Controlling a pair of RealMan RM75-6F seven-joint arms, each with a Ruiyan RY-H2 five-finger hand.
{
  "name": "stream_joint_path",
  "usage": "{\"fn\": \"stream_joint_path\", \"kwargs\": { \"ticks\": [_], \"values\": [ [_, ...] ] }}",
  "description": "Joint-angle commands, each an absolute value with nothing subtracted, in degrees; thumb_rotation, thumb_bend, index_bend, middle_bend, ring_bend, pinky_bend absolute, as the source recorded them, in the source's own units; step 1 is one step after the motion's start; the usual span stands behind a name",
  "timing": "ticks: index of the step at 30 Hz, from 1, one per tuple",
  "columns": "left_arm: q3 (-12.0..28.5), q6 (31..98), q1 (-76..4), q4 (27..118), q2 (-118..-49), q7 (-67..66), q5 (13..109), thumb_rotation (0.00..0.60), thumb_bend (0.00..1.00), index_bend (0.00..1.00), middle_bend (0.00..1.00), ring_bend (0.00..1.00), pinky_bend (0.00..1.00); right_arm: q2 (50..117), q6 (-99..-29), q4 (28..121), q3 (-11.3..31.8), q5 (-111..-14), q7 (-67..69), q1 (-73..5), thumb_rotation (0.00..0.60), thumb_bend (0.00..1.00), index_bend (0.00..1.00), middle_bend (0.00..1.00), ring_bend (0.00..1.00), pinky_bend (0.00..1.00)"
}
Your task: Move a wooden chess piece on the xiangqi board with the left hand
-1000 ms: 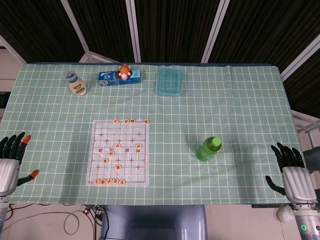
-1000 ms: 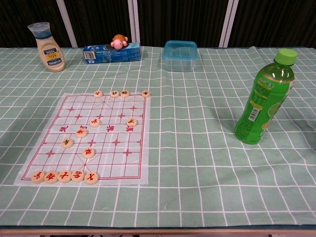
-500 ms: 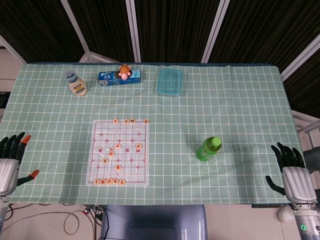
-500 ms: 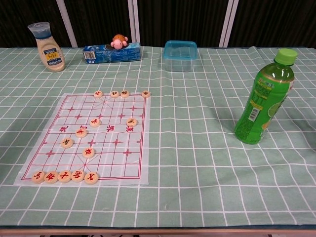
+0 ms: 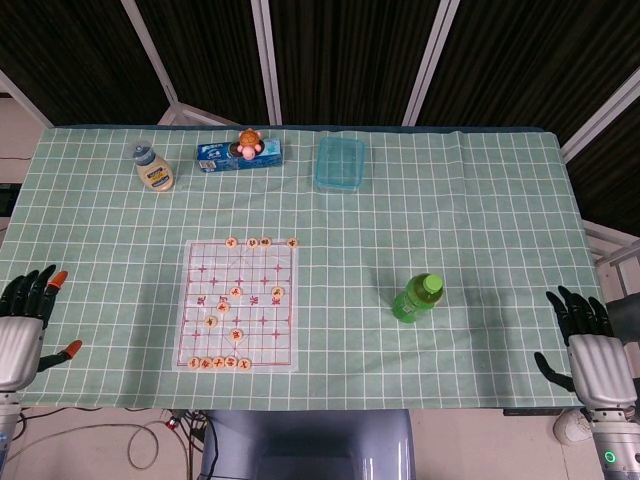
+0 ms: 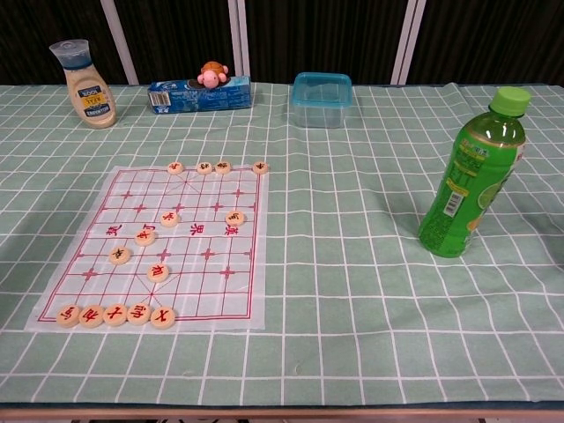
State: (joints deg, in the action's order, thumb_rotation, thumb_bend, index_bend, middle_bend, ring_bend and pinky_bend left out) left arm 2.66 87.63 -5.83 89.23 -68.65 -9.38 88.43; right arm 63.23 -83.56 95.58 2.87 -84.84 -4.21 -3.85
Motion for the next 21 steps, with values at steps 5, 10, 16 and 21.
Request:
{"fn": "stream_joint_path", "kwargs": {
  "ticks": [5,10,16,21],
  "values": [
    [2.5,85.2,-7.7,90.3,-68.8,-12.9,89.5,0.600,0.00,0.00,0.24,0.24,0.34,63.0,-83.3,95.8,2.9,-84.6,-4.1,-3.9,0.600,0.36,0.00,0.00,0.00,0.00],
    [3.0,80.2,-10.9,93.1,-69.9,-17.7,89.0,0.600,0.00,0.05,0.54,0.52,0.59,62.9,-83.2,95.9,2.9,-84.5,-4.0,-3.9,0.600,0.36,0.00,0.00,0.00,0.00],
    [4.9,73.2,-15.2,98.1,-72.7,-24.1,84.9,0.600,0.04,0.15,0.77,0.72,0.75,62.9,-82.9,96.0,3.0,-84.1,-3.8,-3.9,0.600,0.36,0.00,0.00,0.00,0.00],
    [6.9,68.9,-18.5,100.6,-75.6,-29.4,80.3,0.600,0.08,0.26,0.91,0.84,0.83,62.8,-82.6,96.1,3.1,-83.7,-3.3,-4.0,0.600,0.36,0.00,0.00,0.00,0.00]
  ]
}}
